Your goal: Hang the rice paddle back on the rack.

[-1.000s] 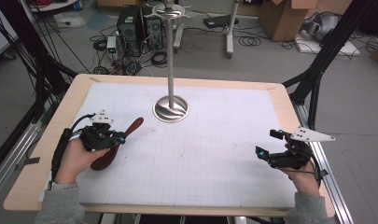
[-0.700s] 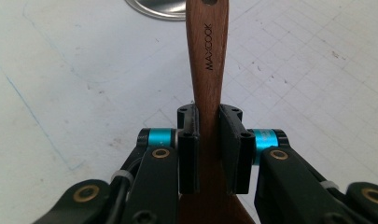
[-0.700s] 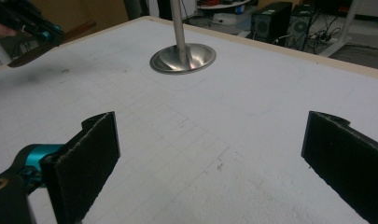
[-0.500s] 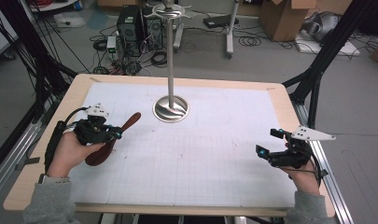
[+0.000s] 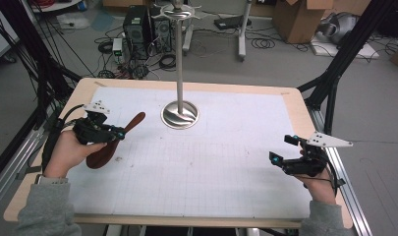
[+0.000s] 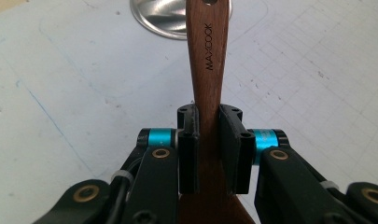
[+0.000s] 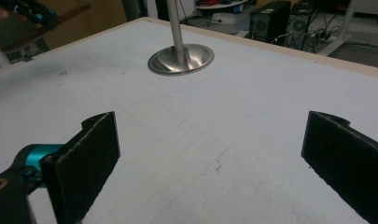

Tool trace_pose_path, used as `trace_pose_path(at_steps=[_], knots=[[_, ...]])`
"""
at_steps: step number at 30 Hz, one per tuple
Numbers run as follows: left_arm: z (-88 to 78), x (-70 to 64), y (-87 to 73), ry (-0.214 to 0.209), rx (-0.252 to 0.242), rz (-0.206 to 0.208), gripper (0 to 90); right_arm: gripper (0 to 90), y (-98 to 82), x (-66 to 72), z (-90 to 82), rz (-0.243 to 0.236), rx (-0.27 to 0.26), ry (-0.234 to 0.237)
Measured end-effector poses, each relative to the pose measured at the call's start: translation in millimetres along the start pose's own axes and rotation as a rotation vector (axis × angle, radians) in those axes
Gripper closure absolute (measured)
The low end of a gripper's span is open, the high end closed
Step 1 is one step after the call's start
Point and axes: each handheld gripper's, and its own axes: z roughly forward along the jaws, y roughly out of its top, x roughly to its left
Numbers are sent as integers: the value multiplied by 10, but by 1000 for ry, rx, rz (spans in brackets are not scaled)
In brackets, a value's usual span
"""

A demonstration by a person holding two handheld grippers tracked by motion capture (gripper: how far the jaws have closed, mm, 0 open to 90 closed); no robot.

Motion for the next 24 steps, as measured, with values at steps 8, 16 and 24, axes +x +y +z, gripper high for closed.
trace_pose_path(at_steps=[8, 16, 24], knots=[[-134, 14, 223, -18, -29, 10, 777, 29, 0, -2, 7, 2, 3, 1], [-171, 19, 432, -36, -38, 10, 776, 29, -3, -14, 8, 8, 4, 4], [-236, 32, 541, -32, -63, 8, 776, 29, -11, -41, 9, 22, 12, -2]])
